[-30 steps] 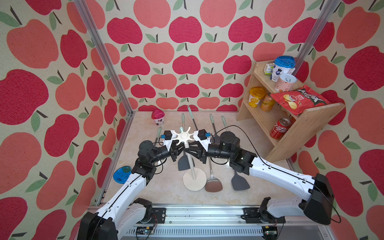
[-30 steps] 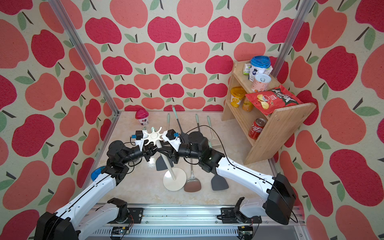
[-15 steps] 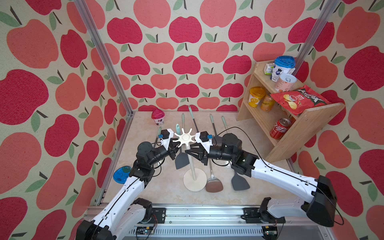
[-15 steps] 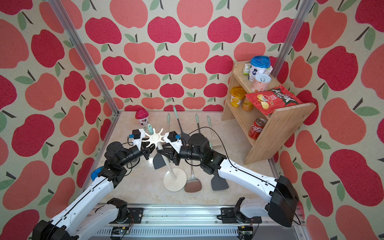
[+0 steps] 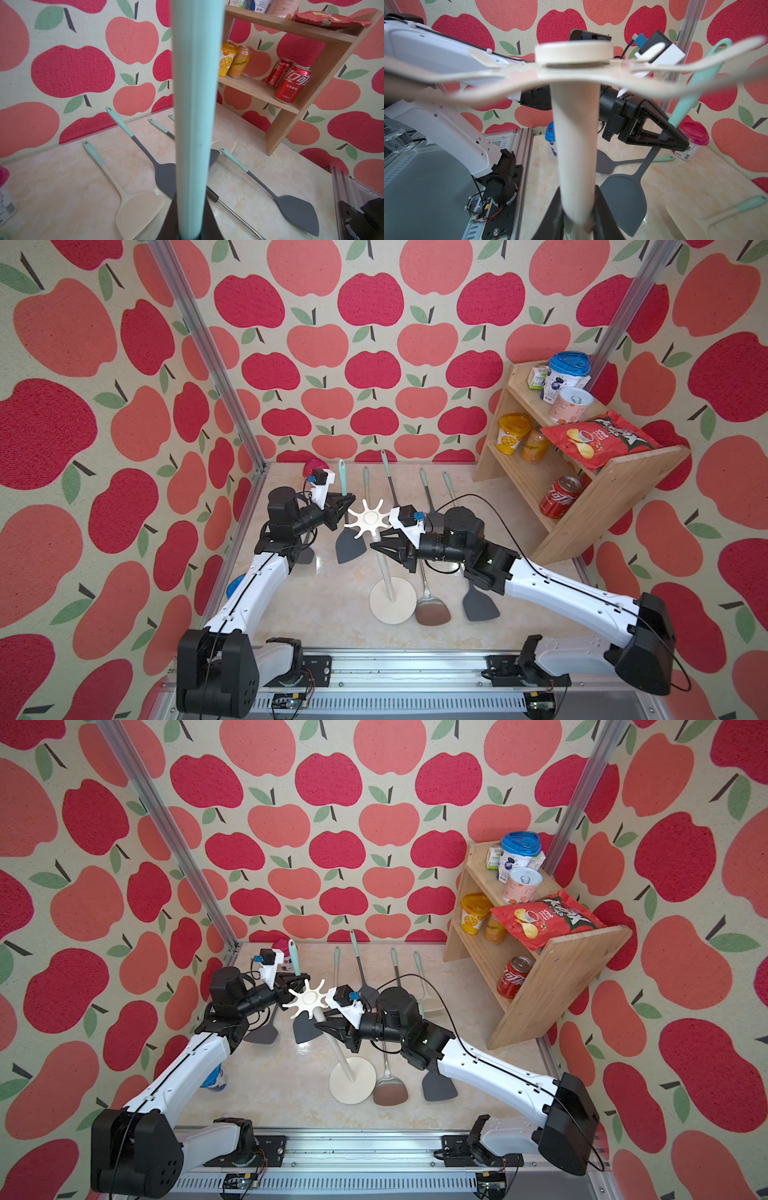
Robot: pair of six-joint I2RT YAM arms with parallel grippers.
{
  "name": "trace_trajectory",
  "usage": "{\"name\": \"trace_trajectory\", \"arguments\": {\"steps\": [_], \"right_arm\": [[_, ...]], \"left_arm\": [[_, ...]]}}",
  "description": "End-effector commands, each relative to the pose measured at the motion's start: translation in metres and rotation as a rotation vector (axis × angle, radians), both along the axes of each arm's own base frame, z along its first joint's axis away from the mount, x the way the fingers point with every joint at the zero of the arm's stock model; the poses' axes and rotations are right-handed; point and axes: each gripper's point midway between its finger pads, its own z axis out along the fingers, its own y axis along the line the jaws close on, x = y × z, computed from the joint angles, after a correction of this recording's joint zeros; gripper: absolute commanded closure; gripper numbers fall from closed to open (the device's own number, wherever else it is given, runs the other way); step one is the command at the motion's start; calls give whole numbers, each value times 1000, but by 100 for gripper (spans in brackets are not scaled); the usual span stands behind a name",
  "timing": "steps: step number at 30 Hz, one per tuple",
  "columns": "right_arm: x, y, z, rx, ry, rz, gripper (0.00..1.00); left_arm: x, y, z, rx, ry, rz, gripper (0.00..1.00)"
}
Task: Take the spatula off the kitchen utensil rack
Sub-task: Take off the spatula from the rack, then place the spatula at the center of the board, then place the rack at the center of the board.
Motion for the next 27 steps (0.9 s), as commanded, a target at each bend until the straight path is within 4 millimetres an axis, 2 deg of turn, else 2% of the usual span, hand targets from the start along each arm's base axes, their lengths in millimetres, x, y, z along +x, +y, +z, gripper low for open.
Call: {"name": "trace_trajectory", "arguments": {"steps": [1, 6, 15, 20, 27], "right_arm": [[-2, 0, 5, -22, -33, 9, 100], [0, 1, 5, -5, -41, 1, 100], [4, 0, 15, 55, -87, -23, 100], [8, 1, 25, 76, -122, -38, 100], [22, 9, 37, 85, -158, -88, 100]], "left_arm": [[-3, -12, -6, 6, 74, -108, 100], [11, -15, -36, 68, 165, -61, 100], [50, 7, -109, 129, 413, 24, 100], [72, 26, -120, 139, 382, 78, 100], [96, 35, -160, 185, 539, 43, 100]]}}
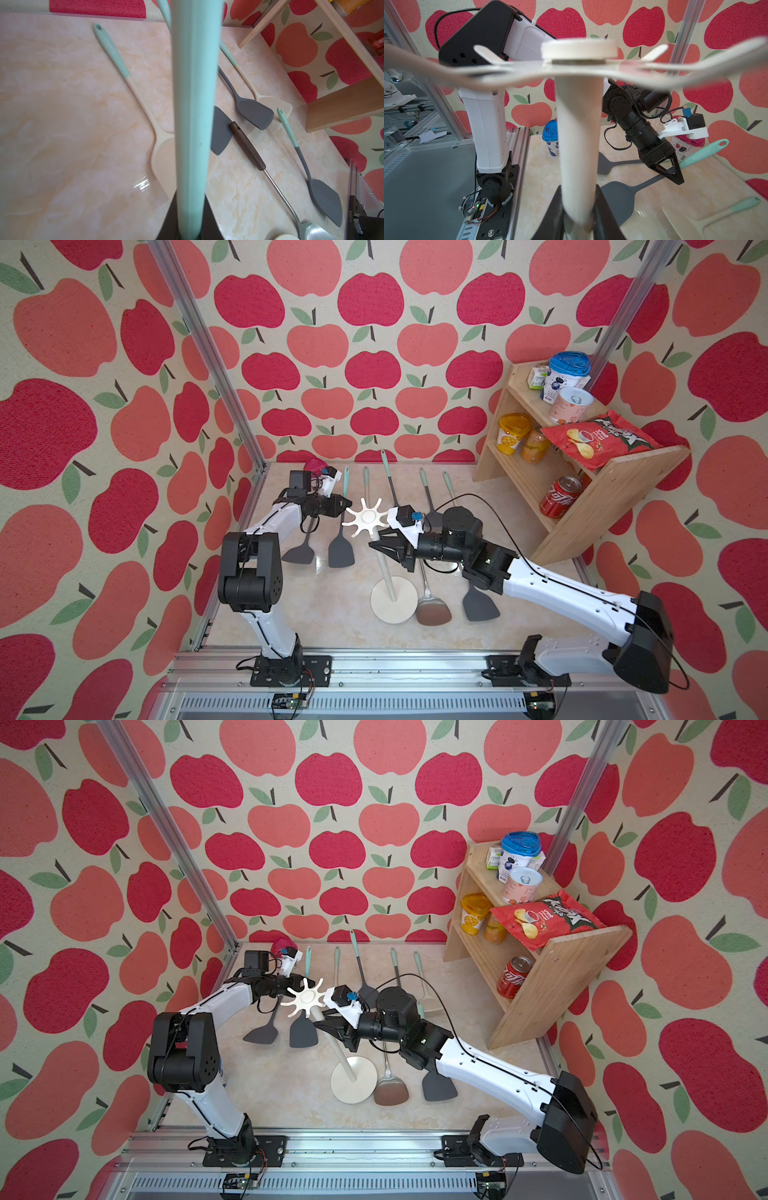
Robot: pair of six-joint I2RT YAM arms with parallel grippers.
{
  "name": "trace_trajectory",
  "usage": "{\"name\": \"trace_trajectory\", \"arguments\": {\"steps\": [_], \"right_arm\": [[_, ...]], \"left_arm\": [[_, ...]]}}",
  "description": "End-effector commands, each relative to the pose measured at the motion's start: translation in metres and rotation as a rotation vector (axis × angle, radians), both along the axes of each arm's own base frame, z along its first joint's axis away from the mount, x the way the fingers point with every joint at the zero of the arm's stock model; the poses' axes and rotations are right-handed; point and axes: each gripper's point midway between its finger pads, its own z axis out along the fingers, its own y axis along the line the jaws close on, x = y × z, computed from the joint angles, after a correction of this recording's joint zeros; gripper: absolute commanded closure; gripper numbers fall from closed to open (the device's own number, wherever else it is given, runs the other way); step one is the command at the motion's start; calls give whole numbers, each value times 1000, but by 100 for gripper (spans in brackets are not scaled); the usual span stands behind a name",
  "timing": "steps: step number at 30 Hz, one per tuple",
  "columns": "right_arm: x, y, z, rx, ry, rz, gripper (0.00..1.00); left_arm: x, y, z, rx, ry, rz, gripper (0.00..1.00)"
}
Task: Take the spatula off the kitchen utensil rack
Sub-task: Place the rack at the center of the board.
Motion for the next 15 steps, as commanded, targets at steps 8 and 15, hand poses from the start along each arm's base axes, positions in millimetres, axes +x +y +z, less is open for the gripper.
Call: {"name": "trace_trajectory", "arguments": {"steps": [8, 15], "right_arm": [[23, 8, 56, 111, -162, -86, 100], [29, 10, 59, 134, -159, -112, 100]], "left_arm": [[3, 11, -60, 22, 252, -1, 100], [-9, 5, -85, -53, 427, -32, 98]]}}
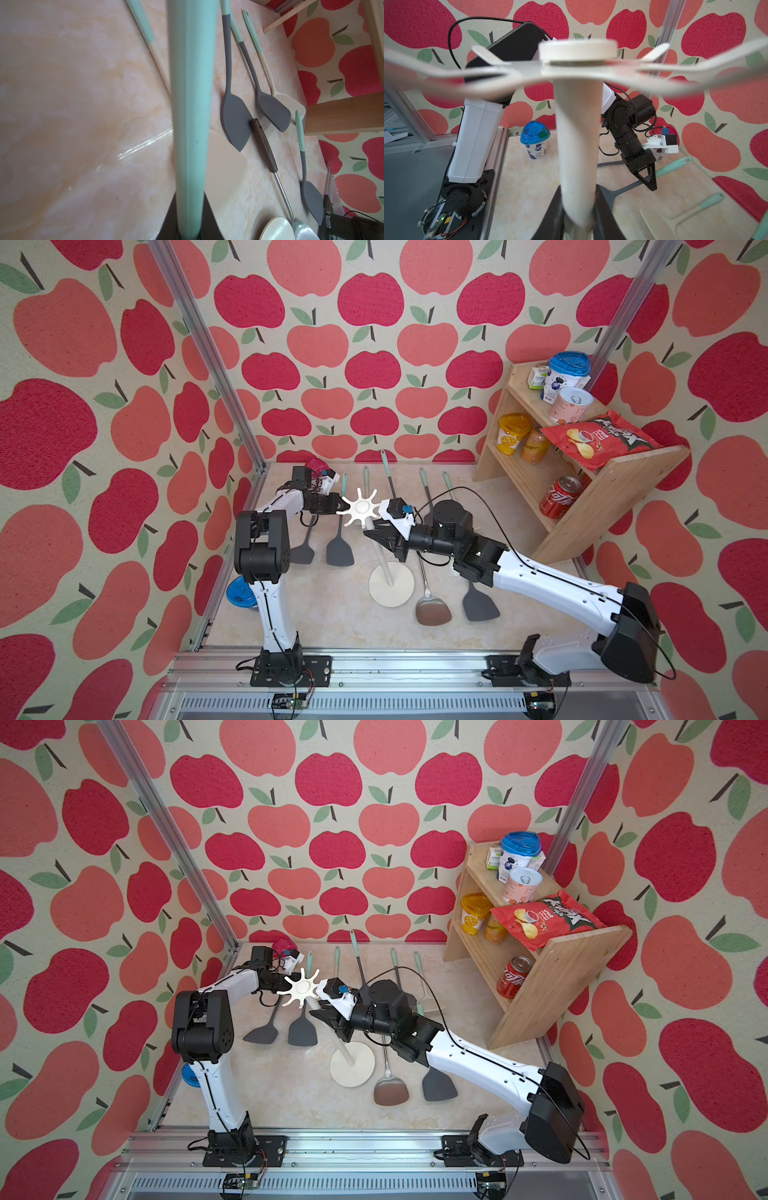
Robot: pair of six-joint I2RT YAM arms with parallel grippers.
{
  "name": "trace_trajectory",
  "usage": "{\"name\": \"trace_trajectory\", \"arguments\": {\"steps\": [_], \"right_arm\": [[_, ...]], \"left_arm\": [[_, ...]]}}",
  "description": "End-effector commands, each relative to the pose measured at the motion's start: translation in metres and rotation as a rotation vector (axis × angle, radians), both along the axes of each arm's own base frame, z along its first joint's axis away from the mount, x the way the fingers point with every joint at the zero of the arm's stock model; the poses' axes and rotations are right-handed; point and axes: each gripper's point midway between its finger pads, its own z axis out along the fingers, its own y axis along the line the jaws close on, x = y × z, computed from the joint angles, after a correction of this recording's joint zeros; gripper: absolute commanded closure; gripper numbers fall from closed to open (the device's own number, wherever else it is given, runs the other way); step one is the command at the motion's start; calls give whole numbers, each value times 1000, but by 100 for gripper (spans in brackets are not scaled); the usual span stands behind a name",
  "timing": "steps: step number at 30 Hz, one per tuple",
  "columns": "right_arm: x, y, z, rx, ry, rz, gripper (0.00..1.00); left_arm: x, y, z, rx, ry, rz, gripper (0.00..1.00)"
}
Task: Take the spatula off the kitchen utensil rack
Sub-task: Place the rack at the center of the board.
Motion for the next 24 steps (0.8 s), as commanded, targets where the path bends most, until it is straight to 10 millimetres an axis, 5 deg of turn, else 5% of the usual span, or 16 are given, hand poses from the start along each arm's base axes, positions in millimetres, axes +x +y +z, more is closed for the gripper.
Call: {"name": "trace_trajectory", "arguments": {"steps": [1, 11, 16, 24], "right_arm": [[6, -4, 57, 152, -105, -36, 100], [9, -11, 49, 178, -91, -72, 100], [6, -17, 48, 203, -76, -77, 100], [6, -24, 44, 218, -80, -98, 100]], "left_arm": [[-31, -4, -32, -14, 179, -32, 98], [-38, 4, -47, 37, 280, 9, 81], [-41, 12, -59, 88, 332, 27, 63], [-35, 11, -29, 95, 201, 51, 36]]}}
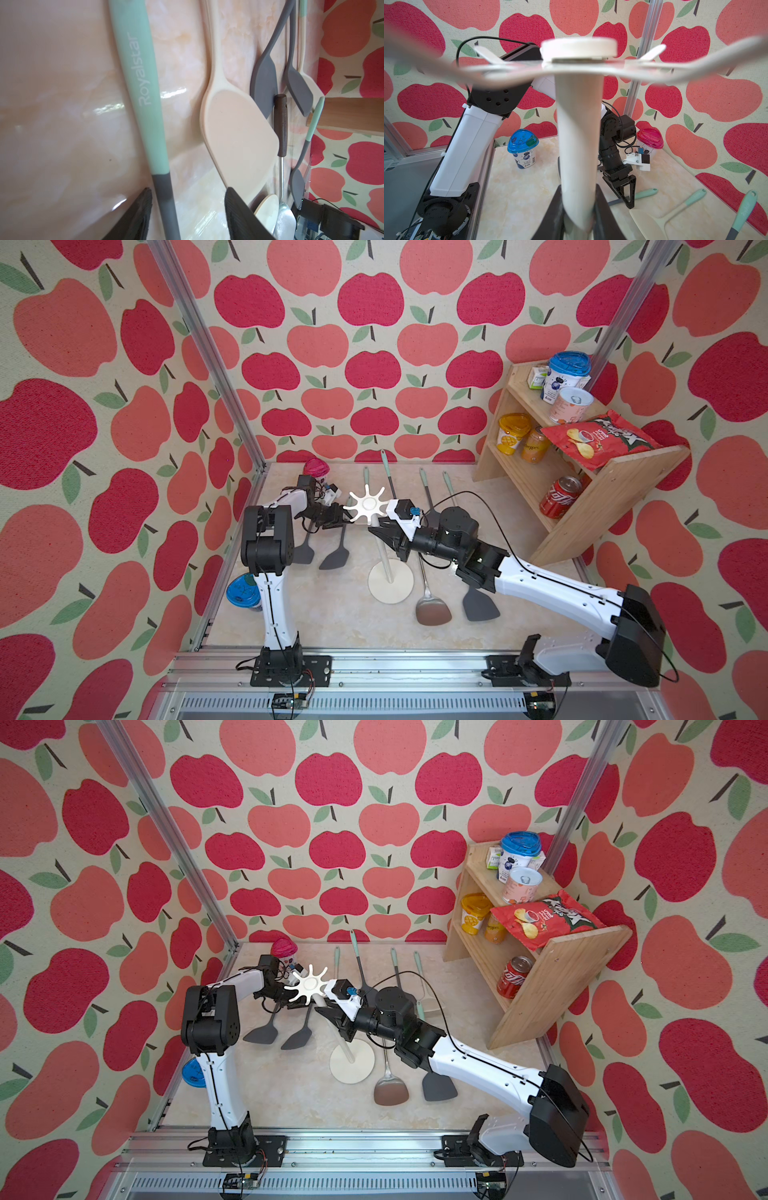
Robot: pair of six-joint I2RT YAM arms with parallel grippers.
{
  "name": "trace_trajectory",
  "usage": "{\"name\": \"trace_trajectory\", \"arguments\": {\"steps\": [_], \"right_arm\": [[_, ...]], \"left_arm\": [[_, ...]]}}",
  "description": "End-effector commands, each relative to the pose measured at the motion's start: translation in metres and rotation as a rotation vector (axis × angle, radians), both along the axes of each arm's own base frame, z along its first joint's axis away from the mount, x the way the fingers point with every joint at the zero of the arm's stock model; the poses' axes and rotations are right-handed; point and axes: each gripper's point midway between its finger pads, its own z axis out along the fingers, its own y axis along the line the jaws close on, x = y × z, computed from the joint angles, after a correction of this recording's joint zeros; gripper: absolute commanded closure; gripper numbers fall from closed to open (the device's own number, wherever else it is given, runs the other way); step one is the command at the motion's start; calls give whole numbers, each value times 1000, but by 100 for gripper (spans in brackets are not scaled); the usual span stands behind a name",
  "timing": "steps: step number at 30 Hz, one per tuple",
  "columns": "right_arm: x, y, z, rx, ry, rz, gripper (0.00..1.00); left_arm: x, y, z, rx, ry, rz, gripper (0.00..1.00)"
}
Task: Take the spatula off the kitchen utensil rack
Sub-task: Place the rack at the center of the board.
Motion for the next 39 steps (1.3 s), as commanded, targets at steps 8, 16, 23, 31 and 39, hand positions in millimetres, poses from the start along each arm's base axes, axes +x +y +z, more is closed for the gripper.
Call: {"name": "trace_trajectory", "arguments": {"steps": [8, 16, 23, 31, 39], "right_arm": [[-1, -19, 33, 130, -55, -46, 96], [-11, -29, 35, 147, -84, -27, 81], [-17, -39, 37, 165, -97, -27, 59], [-17, -54, 42, 183, -108, -67, 47], [9, -87, 18, 106, -25, -242, 38]], "left_arm": [[-5, -4, 79, 77, -291, 20, 32], [-11, -11, 122, 82, -444, 29, 32], [-12, -17, 122, 65, -455, 20, 32], [-13, -27, 119, 76, -456, -5, 32], [-25, -28, 157, 101, -648, -9, 28]]}}
